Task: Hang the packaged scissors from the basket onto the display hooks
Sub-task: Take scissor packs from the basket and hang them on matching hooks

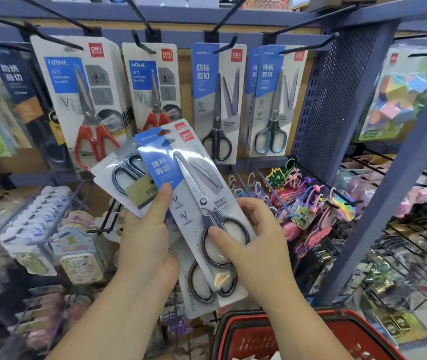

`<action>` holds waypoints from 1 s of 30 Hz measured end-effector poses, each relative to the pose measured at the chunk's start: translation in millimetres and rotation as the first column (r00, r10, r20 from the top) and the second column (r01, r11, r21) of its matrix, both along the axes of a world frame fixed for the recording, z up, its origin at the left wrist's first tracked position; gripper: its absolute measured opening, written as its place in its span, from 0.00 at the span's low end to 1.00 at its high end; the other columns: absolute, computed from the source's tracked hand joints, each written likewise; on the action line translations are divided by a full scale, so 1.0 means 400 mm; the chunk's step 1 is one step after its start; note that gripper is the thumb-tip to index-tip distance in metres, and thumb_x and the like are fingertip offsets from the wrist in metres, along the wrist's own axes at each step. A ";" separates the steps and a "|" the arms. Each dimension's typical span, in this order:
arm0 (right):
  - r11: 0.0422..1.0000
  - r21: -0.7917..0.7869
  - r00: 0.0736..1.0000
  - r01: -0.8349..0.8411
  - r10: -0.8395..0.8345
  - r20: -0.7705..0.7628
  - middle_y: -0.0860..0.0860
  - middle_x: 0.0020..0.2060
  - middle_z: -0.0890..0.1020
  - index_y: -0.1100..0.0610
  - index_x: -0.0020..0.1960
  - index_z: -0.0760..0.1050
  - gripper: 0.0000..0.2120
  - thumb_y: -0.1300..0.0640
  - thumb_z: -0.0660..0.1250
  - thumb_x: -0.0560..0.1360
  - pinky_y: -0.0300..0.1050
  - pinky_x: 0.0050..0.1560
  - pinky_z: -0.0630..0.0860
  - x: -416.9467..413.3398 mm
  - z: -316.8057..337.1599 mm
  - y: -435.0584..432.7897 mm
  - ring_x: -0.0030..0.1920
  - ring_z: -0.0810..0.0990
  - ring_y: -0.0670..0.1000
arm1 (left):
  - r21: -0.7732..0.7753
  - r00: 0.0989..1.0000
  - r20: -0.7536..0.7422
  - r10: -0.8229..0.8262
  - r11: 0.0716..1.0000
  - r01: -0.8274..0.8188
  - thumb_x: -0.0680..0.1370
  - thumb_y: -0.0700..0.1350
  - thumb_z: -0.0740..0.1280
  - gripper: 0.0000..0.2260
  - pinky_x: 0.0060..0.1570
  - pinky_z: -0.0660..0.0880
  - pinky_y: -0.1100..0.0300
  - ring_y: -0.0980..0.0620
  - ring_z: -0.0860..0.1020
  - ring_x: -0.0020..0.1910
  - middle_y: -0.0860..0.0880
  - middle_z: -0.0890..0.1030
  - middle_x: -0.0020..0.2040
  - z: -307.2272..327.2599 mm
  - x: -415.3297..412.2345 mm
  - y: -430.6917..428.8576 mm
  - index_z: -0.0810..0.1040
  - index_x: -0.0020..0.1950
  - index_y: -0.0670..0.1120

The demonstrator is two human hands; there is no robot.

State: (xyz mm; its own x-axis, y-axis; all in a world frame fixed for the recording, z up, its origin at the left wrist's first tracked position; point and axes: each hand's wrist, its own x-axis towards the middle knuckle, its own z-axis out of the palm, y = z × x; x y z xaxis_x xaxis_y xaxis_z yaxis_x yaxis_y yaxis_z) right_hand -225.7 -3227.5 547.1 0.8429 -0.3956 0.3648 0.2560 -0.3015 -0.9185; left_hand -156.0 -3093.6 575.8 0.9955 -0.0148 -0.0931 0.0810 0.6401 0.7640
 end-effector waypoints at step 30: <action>0.973 0.231 0.996 0.011 -0.030 0.081 0.51 0.43 0.86 0.47 0.48 0.77 0.14 0.47 0.79 0.68 0.63 0.50 0.82 0.018 0.024 -0.027 0.45 0.85 0.55 | 0.047 0.981 0.098 0.167 0.984 -0.172 0.72 0.30 0.77 0.26 0.55 0.83 0.34 0.39 0.87 0.53 0.42 0.88 0.55 -0.009 0.013 0.013 0.76 0.70 0.40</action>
State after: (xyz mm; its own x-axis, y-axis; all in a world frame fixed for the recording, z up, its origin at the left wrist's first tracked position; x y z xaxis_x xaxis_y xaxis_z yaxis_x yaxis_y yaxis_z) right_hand -218.5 -3238.1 556.5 0.8042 -0.4941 0.3303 0.3302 -0.0906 -0.9396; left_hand -150.7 -3088.2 572.0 0.9876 0.1571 0.0040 -0.0979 0.5952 0.7976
